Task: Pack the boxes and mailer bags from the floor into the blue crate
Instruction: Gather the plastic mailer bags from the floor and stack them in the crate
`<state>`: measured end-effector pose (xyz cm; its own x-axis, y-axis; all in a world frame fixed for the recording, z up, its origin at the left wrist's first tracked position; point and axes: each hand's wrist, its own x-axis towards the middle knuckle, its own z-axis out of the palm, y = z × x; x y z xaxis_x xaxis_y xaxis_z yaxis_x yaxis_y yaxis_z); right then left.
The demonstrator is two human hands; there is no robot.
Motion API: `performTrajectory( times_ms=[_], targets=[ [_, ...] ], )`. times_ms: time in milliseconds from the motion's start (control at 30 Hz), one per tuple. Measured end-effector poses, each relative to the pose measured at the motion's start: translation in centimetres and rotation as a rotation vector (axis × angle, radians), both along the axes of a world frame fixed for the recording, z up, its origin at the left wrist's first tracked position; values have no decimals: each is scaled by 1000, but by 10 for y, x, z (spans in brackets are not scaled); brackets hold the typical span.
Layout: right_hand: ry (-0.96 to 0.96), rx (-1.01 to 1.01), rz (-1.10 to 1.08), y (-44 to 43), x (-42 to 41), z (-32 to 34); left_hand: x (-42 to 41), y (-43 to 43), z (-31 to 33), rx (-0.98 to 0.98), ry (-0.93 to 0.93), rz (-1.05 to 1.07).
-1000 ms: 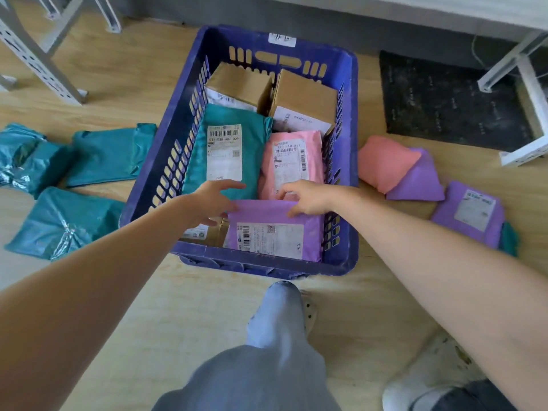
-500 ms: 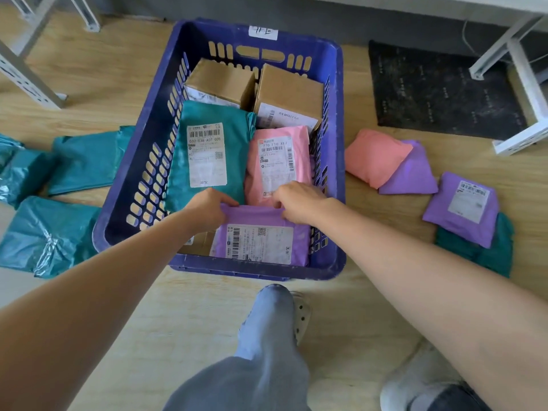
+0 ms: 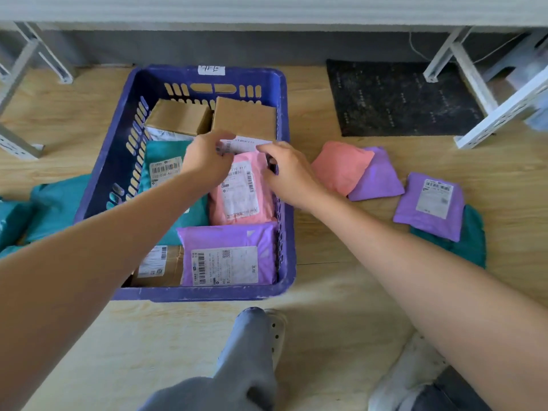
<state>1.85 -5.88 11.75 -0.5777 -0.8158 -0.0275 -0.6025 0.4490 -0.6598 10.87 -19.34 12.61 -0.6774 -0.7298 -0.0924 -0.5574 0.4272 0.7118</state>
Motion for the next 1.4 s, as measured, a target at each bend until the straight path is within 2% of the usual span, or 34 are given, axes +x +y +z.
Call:
performTrajectory(
  times_ms=[67,233,367,500,667,900,1067,1233,1400],
  targets=[
    [-41,-88,-81,16,-19,6,-28,13,12,-30,40,-63],
    [-48,-68,-272,57,-77,0,-97,52,13,-57,53,-232],
    [-115,-14,-375,87,-119,-21,-144,76,-9,-21,-50,-347],
    [-200,-8,-474,102,-156,-63,-184,90,-41,24,-238,-494],
    [-318,13,-559,110,-190,-124,-226,89,-96,91,-387,-474],
    [-609,-36,-708,107,-204,-190,-258,86,-153,49,-555,-650],
    [-725,-126,-837,107,-208,-214,-273,101,-184,47,-531,-643],
    [-1027,-286,-915,104,-207,-213,-276,115,-199,103,-531,-639],
    [-1006,-240,-882,95,-206,-217,-274,114,-196,162,-488,-569]
  ],
)
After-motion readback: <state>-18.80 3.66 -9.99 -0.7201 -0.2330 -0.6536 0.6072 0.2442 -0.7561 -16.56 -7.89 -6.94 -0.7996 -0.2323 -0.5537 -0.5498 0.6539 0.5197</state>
